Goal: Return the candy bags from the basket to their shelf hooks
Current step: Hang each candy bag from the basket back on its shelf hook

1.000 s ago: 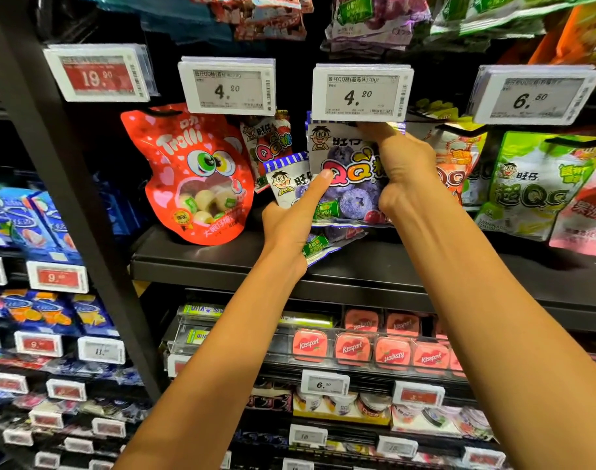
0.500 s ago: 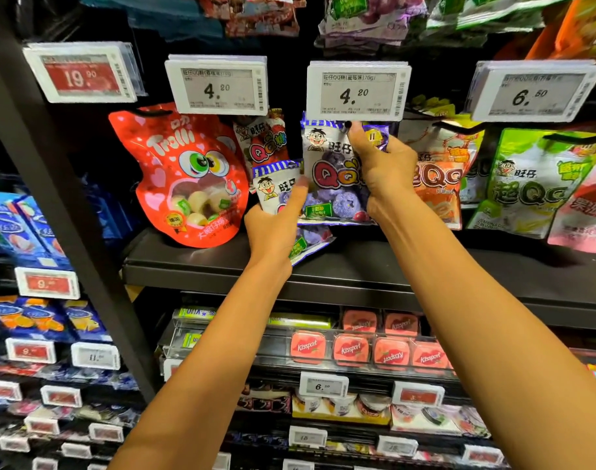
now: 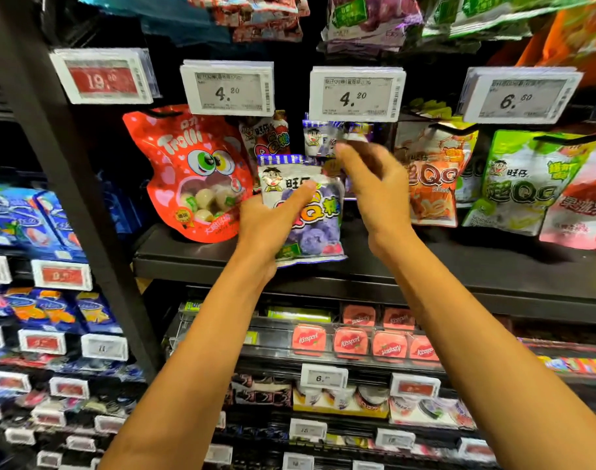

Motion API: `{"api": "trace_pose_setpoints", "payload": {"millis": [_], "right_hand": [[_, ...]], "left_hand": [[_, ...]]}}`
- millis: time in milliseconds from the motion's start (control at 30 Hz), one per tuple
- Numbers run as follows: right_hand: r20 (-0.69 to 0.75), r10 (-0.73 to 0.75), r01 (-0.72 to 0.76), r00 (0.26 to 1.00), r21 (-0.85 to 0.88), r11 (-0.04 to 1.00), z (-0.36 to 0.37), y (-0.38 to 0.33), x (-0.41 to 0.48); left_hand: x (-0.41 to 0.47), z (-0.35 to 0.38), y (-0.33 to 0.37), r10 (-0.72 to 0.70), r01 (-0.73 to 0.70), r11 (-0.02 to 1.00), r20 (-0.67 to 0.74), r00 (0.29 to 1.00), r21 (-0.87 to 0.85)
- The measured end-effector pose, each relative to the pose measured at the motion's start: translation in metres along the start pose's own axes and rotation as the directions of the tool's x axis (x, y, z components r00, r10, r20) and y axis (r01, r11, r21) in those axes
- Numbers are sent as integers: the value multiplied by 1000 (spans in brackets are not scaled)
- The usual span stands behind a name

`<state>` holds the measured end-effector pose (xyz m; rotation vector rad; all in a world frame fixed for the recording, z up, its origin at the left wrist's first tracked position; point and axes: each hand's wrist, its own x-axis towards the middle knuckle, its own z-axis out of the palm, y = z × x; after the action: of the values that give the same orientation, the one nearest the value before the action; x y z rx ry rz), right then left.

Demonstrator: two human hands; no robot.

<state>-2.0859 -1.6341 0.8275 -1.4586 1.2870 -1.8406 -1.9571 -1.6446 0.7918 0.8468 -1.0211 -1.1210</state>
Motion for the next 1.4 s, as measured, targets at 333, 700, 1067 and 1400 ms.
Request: {"api": "trace_pose_setpoints", "payload": {"millis": [333,700,1067,1400], "right_hand": [[-20,-35,37,999,131,991,-6,-31,7],[-128,20,16,992,275,961,3,-26,27],[-148,-302,265,942,-229,937,-2,-17,28],[-170,-344,276,924,-327,904,4,4,21]], "left_hand": [[13,32,15,-74,78,997,180,981,-17],[34,43,17,-60,56,998,169,984,26],[44,48,14,-73,70,997,158,985,29],[49,38,-5,95,-114,972,97,991,207]]}}
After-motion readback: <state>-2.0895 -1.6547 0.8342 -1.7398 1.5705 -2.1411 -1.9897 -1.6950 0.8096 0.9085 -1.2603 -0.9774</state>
